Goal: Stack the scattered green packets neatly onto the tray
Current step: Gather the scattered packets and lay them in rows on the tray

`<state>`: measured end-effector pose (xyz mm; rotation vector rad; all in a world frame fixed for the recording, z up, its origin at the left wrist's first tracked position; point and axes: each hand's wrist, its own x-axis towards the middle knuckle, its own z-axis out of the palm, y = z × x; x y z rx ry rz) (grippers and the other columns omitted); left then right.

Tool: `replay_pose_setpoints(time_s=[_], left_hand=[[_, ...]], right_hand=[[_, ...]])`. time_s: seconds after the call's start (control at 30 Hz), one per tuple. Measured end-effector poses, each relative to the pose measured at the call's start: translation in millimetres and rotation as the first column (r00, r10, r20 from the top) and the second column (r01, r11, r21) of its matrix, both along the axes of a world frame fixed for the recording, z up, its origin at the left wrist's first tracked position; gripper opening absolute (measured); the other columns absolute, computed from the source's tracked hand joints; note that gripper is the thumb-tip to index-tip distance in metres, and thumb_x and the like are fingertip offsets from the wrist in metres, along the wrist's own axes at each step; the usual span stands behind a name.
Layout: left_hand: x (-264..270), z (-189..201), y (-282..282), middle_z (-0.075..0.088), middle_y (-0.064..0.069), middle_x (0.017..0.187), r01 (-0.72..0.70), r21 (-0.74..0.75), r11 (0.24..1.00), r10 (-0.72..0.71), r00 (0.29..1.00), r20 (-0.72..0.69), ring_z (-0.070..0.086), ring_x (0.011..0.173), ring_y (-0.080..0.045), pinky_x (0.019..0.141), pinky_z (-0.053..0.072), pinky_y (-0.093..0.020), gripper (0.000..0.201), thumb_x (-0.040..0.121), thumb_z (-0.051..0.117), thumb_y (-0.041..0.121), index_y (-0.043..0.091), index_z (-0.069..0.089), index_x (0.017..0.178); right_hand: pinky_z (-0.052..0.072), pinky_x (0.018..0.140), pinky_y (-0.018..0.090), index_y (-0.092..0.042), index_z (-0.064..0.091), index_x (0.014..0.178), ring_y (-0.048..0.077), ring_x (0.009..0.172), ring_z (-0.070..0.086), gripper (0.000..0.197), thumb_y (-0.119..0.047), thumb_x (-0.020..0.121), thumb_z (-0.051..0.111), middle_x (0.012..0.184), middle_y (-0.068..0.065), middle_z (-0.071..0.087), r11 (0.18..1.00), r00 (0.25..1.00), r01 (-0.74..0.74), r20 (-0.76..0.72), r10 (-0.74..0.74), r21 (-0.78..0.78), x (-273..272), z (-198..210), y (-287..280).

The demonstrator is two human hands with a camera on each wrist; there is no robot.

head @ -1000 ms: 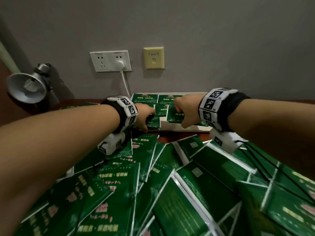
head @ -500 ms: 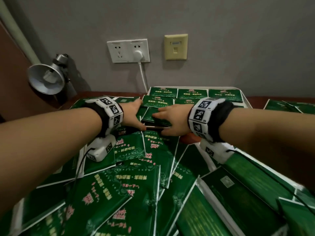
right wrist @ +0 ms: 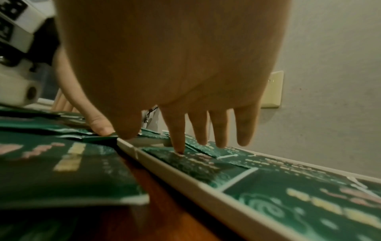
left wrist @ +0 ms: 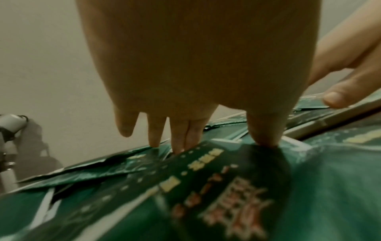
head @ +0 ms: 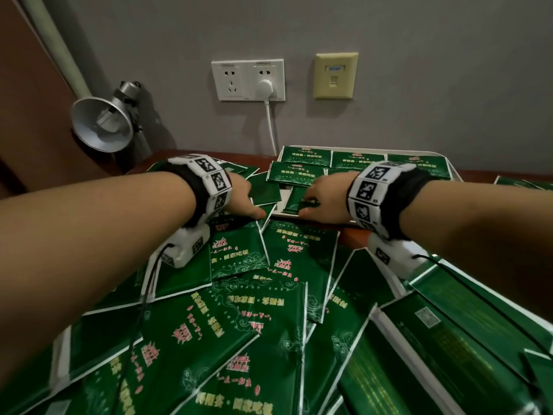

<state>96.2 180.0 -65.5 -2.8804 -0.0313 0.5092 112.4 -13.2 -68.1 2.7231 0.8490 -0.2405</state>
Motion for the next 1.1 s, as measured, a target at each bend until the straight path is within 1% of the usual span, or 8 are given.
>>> replay_pose_setpoints(time_s=[0.07,0.17,0.33,0.5,0.7,0.83,0.97,1.1], left_hand=[[1.1,4.2,-6.0,0.058,-0.01,0.125,0.092,0.01,0.996,-0.092,0.99,0.111,0.055,0.106,-0.025,0.088,0.045,-0.032,0.066,0.086,0.052,0.066,0.011,0.052,0.123],[2.0,-1.2,-15.7,0.045,-0.009,0.144,0.241,-0.089,0.966,-0.226,0.961,0.157,0.046,0.127,-0.025,0.105,0.039,-0.034,0.069,0.089,0.054,0.057,0.014,0.042,0.141],[0.7,-7.2,-9.8,0.056,-0.002,0.133,0.122,-0.141,0.983,-0.114,0.992,0.059,0.056,0.106,-0.019,0.085,0.043,-0.025,0.068,0.092,0.05,0.057,0.02,0.032,0.147],[4.0,-4.0,-3.8,0.059,-0.005,0.107,0.034,-0.016,0.999,-0.034,0.999,0.034,0.054,0.09,-0.021,0.074,0.04,-0.027,0.063,0.092,0.043,0.063,0.012,0.052,0.128],[5.5,-2.2,-11.8,0.042,-0.008,0.15,0.045,0.031,0.999,-0.046,0.999,0.028,0.046,0.13,-0.028,0.1,0.039,-0.034,0.074,0.093,0.036,0.066,0.026,0.021,0.154],[1.6,2.4,-13.9,0.052,-0.008,0.139,0.071,0.048,0.996,-0.074,0.995,0.069,0.052,0.123,-0.026,0.096,0.041,-0.033,0.062,0.097,0.035,0.06,0.02,0.042,0.144],[-11.7,10.0,-21.0,0.062,-0.009,0.119,0.135,-0.025,0.991,-0.13,0.98,0.15,0.058,0.106,-0.027,0.076,0.039,-0.027,0.042,0.095,0.051,0.042,0.014,0.057,0.126],[-38.5,14.8,-43.0,0.06,-0.01,0.121,0.228,-0.061,0.972,-0.215,0.961,0.173,0.056,0.109,-0.029,0.085,0.045,-0.032,0.044,0.091,0.057,0.037,0.017,0.055,0.13]], right_hand=[[0.046,0.099,0.042,-0.022,0.047,0.138,0.028,0.119,0.054,0.062,-0.062,0.091,0.04,0.137,0.006,0.051,0.998,0.999,-0.005,0.053,0.001,0.069,2.9,2.3,6.6],[0.033,0.11,0.041,-0.018,0.028,0.15,0.029,0.138,0.036,0.064,-0.049,0.096,0.041,0.155,0.006,0.03,0.993,0.998,0.039,0.039,-0.044,0.11,6.8,2.7,18.7],[0.032,0.108,0.039,-0.017,0.033,0.148,0.029,0.135,0.04,0.057,-0.049,0.101,0.028,0.151,0.01,0.038,0.994,0.992,0.096,-0.09,-0.091,0.051,10.4,-6.9,27.1],[0.039,0.106,0.045,-0.019,0.039,0.144,0.032,0.128,0.047,0.069,-0.065,0.095,0.023,0.145,0.01,0.044,0.992,0.993,0.122,-0.007,-0.122,0.016,13.2,-14.1,26.3],[0.034,0.104,0.038,-0.014,0.041,0.144,0.03,0.132,0.042,0.066,-0.059,0.099,0.022,0.145,0.012,0.045,0.991,0.991,0.131,0.019,-0.131,-0.036,3.2,-5.1,29.6],[0.036,0.105,0.04,-0.016,0.045,0.14,0.03,0.129,0.044,0.068,-0.064,0.096,0.027,0.141,0.012,0.048,0.994,0.994,0.101,0.055,-0.098,-0.037,0.5,-3.2,33.7],[0.046,0.085,0.034,-0.019,0.054,0.124,0.03,0.111,0.054,0.056,-0.061,0.089,0.041,0.118,0.008,0.059,1.0,0.992,-0.015,0.124,0.012,0.021,-12.6,2.9,28.0],[0.039,0.057,0.026,-0.015,0.057,0.106,0.021,0.075,0.057,0.042,-0.051,0.083,0.061,0.089,0.001,0.061,0.996,0.994,-0.088,0.067,0.087,0.01,-41.7,11.3,4.9]])
